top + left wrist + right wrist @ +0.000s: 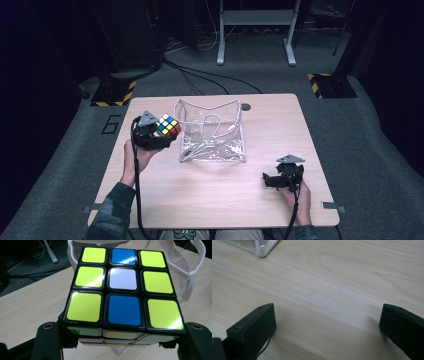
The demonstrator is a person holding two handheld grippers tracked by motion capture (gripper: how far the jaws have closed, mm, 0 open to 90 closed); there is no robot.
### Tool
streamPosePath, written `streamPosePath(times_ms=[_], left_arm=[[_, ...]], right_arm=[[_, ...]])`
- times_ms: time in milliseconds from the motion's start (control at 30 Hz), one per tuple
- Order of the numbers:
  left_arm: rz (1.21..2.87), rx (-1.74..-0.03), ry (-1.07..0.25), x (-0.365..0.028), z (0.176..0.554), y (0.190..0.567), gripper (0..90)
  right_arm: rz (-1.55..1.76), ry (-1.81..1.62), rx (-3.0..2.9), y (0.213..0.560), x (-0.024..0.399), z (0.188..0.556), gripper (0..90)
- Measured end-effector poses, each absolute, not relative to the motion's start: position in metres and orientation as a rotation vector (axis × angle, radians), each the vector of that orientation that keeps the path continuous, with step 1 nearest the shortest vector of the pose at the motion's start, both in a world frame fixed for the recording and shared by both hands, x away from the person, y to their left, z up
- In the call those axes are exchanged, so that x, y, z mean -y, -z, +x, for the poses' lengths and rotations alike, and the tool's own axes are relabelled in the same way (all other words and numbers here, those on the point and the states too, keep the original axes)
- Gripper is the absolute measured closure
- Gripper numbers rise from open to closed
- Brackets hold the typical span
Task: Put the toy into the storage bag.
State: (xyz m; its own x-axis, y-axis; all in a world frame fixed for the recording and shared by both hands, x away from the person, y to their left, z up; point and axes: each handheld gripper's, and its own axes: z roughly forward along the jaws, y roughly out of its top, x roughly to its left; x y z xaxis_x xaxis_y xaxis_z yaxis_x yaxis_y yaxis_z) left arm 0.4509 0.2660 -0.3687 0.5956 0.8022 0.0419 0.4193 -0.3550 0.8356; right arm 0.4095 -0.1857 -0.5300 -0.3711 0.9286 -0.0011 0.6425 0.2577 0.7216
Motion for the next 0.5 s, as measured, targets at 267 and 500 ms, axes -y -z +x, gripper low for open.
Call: streamPosePath(times_ms=[267, 500], left_arm=[[1.990, -0.957, -0.582, -0.263, 0.454, 0.362, 33.8], [1.990, -0.936, -0.590, -0.258, 0.455, 0.353, 33.8]], right_arm=[[1.428, -0.896, -2.106, 0.530, 0.186, 0.409, 0.0], [1.428, -0.896, -2.106, 0.530, 0.186, 0.409, 0.0]])
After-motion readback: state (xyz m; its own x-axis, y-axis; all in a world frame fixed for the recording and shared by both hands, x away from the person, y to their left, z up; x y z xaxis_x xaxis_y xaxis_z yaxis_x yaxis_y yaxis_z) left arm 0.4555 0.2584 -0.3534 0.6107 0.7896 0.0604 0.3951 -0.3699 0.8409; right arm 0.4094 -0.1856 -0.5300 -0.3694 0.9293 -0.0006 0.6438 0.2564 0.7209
